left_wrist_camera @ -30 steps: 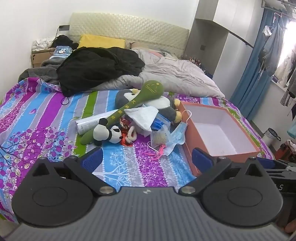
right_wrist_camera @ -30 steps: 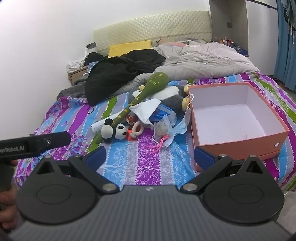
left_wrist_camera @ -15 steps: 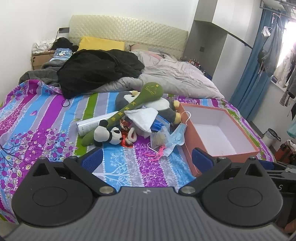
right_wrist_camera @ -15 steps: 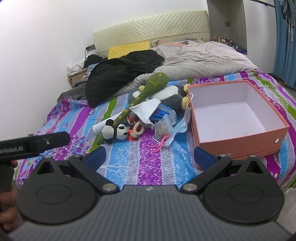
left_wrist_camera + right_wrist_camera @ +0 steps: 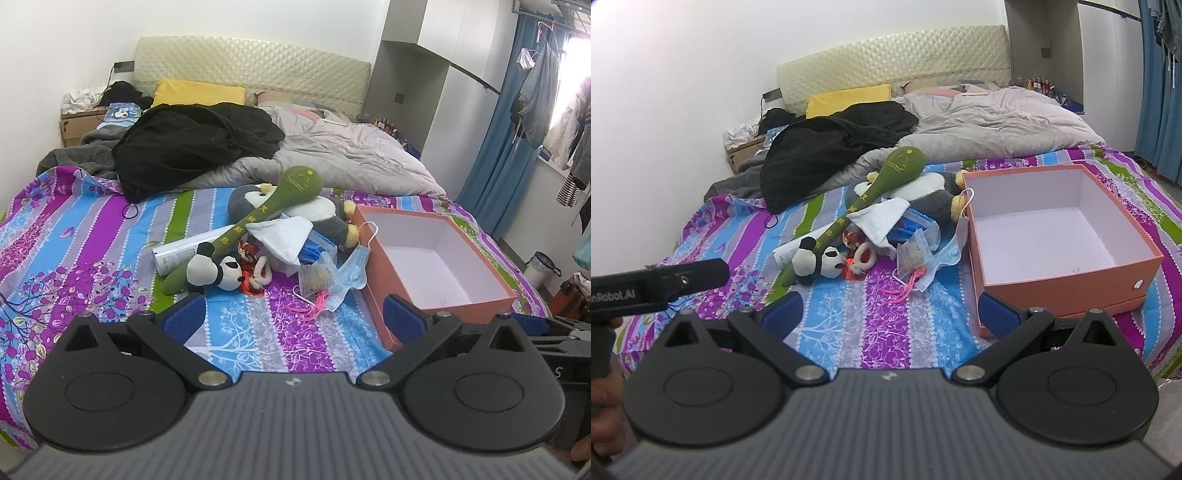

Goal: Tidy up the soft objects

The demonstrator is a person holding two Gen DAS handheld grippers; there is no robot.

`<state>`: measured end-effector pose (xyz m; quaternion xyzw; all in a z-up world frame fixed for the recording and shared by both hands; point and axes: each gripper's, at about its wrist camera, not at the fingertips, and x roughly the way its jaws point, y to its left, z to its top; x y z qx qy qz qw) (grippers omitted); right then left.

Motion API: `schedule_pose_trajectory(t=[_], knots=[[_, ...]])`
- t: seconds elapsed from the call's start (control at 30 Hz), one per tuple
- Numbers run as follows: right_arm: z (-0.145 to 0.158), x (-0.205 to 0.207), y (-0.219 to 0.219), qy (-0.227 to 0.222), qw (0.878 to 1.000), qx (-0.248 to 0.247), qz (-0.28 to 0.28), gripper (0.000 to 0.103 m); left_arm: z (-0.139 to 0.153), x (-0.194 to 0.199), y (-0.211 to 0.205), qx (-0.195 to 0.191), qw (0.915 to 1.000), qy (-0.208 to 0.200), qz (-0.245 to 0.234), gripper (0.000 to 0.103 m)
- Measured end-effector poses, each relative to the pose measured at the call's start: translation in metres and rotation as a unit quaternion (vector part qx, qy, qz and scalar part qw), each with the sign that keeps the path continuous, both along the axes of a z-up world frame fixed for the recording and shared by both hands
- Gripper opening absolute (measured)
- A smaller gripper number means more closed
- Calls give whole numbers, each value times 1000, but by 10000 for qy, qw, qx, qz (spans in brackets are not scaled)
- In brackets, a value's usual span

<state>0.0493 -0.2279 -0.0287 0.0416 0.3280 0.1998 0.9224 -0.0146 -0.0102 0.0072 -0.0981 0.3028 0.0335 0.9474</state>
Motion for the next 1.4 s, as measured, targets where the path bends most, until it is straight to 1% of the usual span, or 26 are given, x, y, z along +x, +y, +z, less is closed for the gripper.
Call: schedule_pose_trajectory(t=[0.13,0.6,0.77,1.0,1.17,1.27,1.4], knots=[[0,-1,0,-46,10000,15,-29,103,0,0,0,-5,10000,-8,7,103],[-1,-1,0,1,10000,-12,-44,103,-2,-1,1,-38,10000,3,-24,103],[-3,-2,1,69,9999,35,66,103,-5,1,2,-40,10000,33,-38,103],[-8,-2,-1,153,9999,36,49,103,-11,2,3,-44,9999,96,-21,103],[-12,2,-7,243,9995,209,49,103,-14,3,3,-90,9999,135,-32,103],[-13,3,-6,268,9993,230,89,103,-18,4,4,-73,9997,214,81,103],[-17,4,-8,366,9986,333,163,103,-21,3,5,-55,9996,225,166,103]])
